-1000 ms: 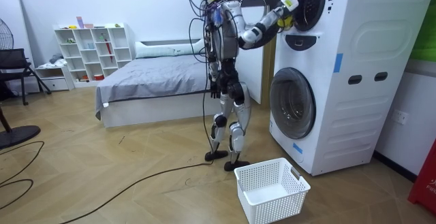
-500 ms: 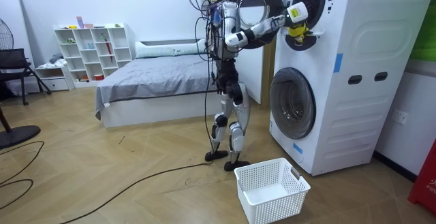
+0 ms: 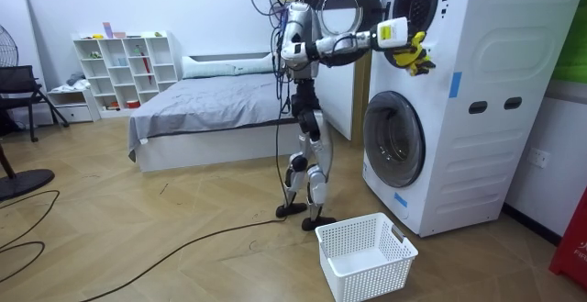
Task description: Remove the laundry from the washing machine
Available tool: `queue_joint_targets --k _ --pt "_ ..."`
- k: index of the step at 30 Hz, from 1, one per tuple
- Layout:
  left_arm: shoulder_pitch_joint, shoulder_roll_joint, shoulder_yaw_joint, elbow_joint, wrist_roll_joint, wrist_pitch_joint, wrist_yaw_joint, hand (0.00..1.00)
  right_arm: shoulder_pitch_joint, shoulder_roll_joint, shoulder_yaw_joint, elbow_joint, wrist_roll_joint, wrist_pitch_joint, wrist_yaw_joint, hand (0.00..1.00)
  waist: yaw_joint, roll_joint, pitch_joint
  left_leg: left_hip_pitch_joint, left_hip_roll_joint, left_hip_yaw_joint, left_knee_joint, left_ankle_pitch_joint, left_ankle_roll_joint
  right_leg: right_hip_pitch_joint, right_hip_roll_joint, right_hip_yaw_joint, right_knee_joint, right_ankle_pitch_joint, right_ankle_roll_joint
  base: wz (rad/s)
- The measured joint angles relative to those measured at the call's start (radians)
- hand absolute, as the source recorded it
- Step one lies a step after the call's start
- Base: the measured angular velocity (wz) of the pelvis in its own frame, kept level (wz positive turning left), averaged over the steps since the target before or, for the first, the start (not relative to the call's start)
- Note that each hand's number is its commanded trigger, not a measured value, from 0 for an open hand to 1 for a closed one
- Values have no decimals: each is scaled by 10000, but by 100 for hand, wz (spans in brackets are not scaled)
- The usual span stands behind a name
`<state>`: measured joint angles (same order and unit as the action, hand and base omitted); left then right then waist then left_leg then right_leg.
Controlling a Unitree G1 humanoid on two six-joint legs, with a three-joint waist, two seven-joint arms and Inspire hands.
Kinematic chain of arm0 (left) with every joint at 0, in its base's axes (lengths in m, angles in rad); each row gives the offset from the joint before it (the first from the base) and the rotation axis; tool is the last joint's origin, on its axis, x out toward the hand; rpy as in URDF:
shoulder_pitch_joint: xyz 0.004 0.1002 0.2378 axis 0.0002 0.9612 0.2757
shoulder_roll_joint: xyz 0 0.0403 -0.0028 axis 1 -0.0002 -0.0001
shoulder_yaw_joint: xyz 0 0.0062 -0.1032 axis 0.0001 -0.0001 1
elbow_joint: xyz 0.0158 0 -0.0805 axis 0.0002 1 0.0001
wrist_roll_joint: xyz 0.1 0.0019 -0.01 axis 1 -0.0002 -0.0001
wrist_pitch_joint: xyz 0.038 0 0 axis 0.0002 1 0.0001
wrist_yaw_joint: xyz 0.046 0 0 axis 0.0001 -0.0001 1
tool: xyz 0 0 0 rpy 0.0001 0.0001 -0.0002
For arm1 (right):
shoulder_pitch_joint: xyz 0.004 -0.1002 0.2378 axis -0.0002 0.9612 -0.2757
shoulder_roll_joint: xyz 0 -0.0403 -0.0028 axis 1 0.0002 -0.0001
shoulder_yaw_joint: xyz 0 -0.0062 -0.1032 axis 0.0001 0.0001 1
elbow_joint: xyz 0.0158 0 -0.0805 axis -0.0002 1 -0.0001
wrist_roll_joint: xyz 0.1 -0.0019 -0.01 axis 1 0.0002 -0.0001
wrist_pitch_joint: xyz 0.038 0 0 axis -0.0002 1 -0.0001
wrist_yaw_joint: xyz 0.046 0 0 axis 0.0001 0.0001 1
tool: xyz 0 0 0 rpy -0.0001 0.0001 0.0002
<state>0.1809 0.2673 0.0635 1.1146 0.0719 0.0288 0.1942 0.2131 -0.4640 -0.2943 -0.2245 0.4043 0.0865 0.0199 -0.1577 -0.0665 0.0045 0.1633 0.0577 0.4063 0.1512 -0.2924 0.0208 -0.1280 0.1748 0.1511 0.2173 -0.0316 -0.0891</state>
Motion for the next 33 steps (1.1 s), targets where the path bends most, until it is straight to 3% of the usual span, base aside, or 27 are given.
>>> queue_joint_targets --k 5,11,14,17,20,23,27,30,31,32,33 --pt "-460 -76 -688 -227 -32 83 -17 0 142 713 -30 1423 -37 10 -104 100 -82 254 -41 -144 7 532 11 -30 -20 -360 151 391 60 50 36 -27" --pt "-1077 -156 -1477 -349 -222 101 -121 0 -297 742 212 3847 151 -11 -262 100 -135 938 -91 -714 -35 822 195 -28 -16 -950 176 673 137 235 67 -17" --pt "-1088 -188 -1865 -358 -429 112 -309 0 -829 842 623 5403 135 -16 -443 100 -469 1196 -20 -1029 -109 862 381 -23 -14 -1279 215 848 249 238 50 -14" --pt "-1289 -409 -2080 -380 -1025 79 -355 0 -1458 985 772 6758 192 -35 -768 100 -846 1487 53 -1519 -112 865 468 -22 -10 -1792 221 1003 488 234 74 -11" --pt "-1594 -547 -2203 -335 -1105 -4 -503 0 -2093 993 833 8244 203 -312 -1132 100 -915 1703 37 -1924 -130 976 507 -15 1 -2219 237 1140 646 213 136 -12" --pt "-1846 -595 -2460 -334 -1506 -71 -509 0 -2708 993 1208 9327 190 -607 -1581 100 -1030 1935 82 -2301 -179 1086 554 14 11 -2692 193 1121 820 313 166 -9" --pt "-2119 -641 -2703 -260 -2010 -124 -509 0 -3090 1088 1559 10227 344 -933 -2100 100 -1027 2357 60 -2752 -205 1144 554 87 -5 -3203 187 1120 934 376 38 -2" --pt "-2261 -676 -2702 -236 -1994 -137 -507 0 -3269 1256 1650 10817 372 -1260 -2307 100 -834 2456 64 -2918 -331 1106 563 301 -23 -3380 179 1217 919 388 -11 0" --pt "-2300 -687 -2702 -238 -1997 -139 -507 0 -3291 1262 1694 10904 386 -1287 -2351 22 -793 2465 61 -2955 -336 1097 563 331 -26 -3414 165 1208 920 384 -20 13" --pt "-2353 -708 -2712 -239 -1999 -165 -507 0 -3395 1263 1807 11063 408 -1330 -2429 0 -782 2559 58 -3089 -341 923 576 350 -34 -3499 157 1203 907 379 -32 24" --pt "-2430 -754 -2749 -211 -2002 -176 -507 0 -3517 1261 1866 11231 396 -1425 -2502 0 -791 2671 67 -3231 -343 692 627 355 -38 -3585 140 1169 906 382 -37 23"
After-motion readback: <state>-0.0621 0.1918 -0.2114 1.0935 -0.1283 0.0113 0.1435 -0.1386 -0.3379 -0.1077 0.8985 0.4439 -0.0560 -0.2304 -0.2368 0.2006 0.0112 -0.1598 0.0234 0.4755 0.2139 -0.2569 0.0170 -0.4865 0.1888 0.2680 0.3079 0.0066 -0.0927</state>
